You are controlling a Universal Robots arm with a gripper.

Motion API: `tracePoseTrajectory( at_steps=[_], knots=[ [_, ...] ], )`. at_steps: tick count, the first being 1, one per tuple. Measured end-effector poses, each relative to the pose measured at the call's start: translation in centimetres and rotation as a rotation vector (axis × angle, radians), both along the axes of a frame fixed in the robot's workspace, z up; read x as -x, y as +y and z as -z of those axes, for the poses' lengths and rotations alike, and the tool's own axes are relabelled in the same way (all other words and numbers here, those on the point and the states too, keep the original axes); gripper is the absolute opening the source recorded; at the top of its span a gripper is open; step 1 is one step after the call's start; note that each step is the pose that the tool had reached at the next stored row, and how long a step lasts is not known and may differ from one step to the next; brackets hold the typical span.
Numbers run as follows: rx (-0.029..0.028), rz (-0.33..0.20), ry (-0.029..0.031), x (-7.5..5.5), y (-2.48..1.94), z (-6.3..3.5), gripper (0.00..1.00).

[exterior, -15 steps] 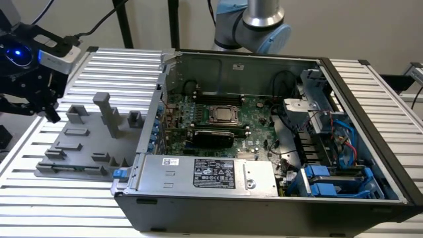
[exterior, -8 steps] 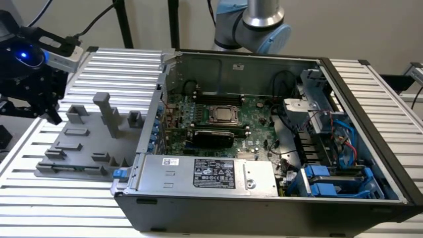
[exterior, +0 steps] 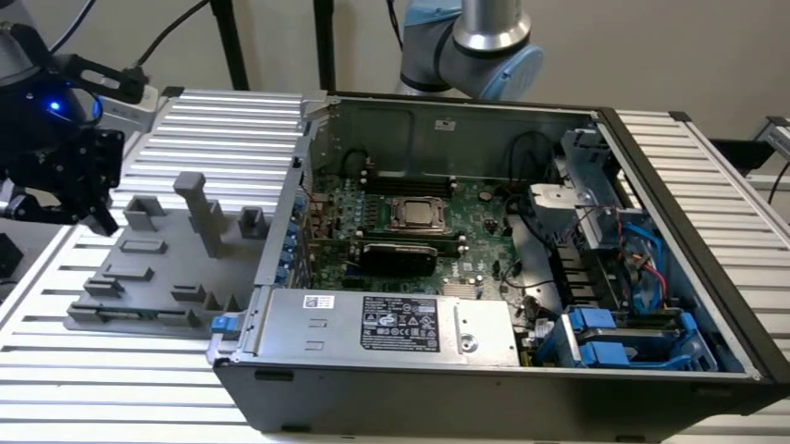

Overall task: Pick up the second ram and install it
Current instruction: 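Pick up the second ram and move it above second insertion slot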

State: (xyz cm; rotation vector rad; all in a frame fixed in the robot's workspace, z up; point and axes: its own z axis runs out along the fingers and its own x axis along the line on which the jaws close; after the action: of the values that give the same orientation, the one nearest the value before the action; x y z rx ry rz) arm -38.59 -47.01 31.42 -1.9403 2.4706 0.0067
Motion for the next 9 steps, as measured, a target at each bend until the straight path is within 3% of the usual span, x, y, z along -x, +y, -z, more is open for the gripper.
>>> tracePoseTrajectory(
  at_steps=[4,9],
  knots=[
    [0.0003,-0.063,0.0002,0.0,0.0,0.13,0.11],
    [0.0002,-0.088,0.0,0.0,-0.39,0.22,0.11]
  ],
)
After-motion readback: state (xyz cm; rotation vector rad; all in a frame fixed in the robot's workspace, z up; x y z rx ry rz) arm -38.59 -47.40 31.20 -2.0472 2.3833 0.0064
